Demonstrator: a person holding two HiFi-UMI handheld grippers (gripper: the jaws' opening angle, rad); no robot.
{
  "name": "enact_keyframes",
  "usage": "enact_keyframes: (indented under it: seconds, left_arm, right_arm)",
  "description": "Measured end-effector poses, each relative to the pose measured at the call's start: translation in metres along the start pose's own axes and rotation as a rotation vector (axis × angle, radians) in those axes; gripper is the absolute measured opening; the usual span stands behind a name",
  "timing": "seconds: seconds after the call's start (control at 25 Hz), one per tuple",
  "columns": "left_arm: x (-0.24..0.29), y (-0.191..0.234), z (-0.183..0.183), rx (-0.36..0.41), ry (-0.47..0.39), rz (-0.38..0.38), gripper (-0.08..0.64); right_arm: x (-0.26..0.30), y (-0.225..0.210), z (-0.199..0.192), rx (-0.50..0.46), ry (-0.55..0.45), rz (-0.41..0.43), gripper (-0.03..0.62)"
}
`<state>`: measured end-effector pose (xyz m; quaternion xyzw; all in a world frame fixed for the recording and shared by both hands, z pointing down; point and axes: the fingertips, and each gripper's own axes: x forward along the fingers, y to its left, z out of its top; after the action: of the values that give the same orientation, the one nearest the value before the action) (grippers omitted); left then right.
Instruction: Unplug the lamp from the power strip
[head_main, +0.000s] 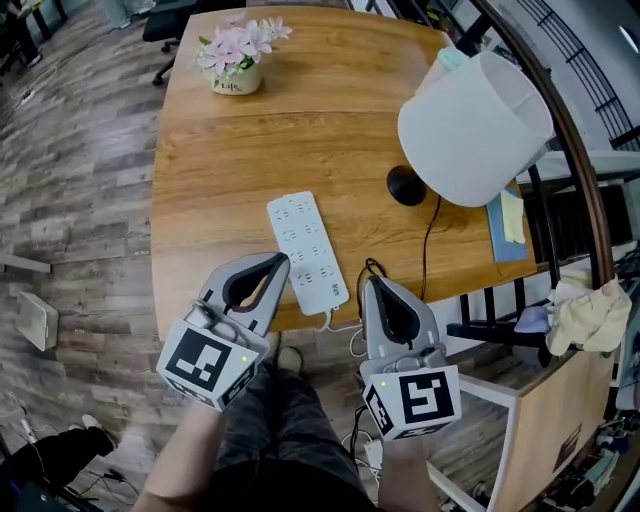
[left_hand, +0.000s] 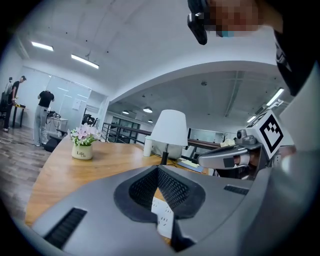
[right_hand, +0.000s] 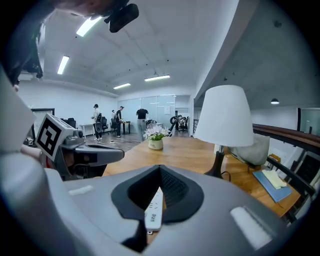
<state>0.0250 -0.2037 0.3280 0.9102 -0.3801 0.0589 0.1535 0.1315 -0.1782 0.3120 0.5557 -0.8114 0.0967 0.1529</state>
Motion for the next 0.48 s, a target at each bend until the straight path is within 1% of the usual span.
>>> enact_keyframes:
  seconds: [0.08, 0.2, 0.48]
  left_arm:
    - [-0.002, 0.000, 0.006, 0.013, -0.020, 0.002, -0.005]
    - [-0.006, -0.004, 0.015, 0.009, -0.034, 0.003, -0.005]
    - [-0.019, -0.005, 0.040, 0.047, -0.099, 0.021, -0.005]
  right_arm:
    - [-0.003, 0.001, 0.007, 0.005, -0.018, 0.002, 0.008]
    - [-0.009, 0.001, 0.015, 0.019, -0.044, 0.006, 0.008]
    - [-0.023, 0.000, 0.034, 0.027, -0.103, 0.006, 0.008]
